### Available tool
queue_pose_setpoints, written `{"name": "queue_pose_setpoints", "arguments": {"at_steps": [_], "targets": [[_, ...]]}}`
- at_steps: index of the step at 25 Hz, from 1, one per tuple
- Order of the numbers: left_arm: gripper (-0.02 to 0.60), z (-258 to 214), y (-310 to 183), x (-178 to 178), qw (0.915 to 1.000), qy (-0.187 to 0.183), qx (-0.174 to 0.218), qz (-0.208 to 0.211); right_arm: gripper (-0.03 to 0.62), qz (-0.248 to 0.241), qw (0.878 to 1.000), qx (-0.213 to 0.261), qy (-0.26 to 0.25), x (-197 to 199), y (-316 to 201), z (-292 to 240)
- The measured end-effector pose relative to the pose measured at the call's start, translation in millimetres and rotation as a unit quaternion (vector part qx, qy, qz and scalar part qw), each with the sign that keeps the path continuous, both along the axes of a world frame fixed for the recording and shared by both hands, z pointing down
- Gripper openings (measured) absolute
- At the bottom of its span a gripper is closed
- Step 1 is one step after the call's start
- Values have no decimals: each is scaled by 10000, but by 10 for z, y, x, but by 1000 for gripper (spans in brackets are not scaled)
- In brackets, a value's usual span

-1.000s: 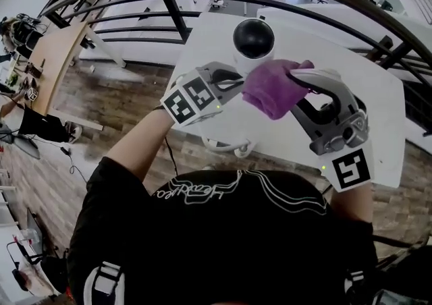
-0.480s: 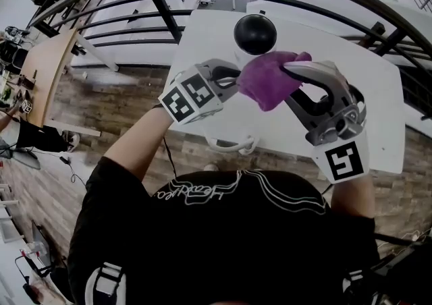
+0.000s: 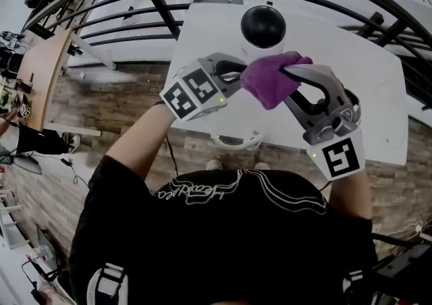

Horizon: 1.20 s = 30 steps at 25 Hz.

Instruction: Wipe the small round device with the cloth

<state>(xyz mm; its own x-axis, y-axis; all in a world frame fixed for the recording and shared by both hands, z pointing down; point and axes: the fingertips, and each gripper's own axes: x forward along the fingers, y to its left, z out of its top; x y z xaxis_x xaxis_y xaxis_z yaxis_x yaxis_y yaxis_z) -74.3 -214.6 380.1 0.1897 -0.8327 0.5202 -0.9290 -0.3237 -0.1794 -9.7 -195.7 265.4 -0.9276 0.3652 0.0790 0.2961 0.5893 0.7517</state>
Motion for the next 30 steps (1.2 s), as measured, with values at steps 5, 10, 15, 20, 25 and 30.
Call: {"name": "queue_pose_setpoints", "arguments": {"at_steps": [5, 10, 15, 20, 25, 30], "targets": [[51, 9, 63, -39, 9999, 80, 45, 138, 72, 194, 9996, -140, 153, -42, 85, 123], [51, -1, 77, -36, 9995, 115, 79, 301, 72, 496, 9971, -408, 400, -31, 159, 361], [51, -48, 94, -15, 9987, 133, 118, 482, 72, 960, 9897, -796, 705, 62, 252, 598], [51, -63, 104, -28, 9975, 339, 188, 589, 72, 1400, 9733, -1742, 526, 227, 263, 523], [51, -168, 122, -45, 9967, 428, 182, 664, 72, 1451, 9539, -2621, 189, 390, 261, 227], [51, -150, 120, -14, 9962, 561, 16, 671, 72, 1277, 9513, -2806, 15, 519, 190, 88]]}}
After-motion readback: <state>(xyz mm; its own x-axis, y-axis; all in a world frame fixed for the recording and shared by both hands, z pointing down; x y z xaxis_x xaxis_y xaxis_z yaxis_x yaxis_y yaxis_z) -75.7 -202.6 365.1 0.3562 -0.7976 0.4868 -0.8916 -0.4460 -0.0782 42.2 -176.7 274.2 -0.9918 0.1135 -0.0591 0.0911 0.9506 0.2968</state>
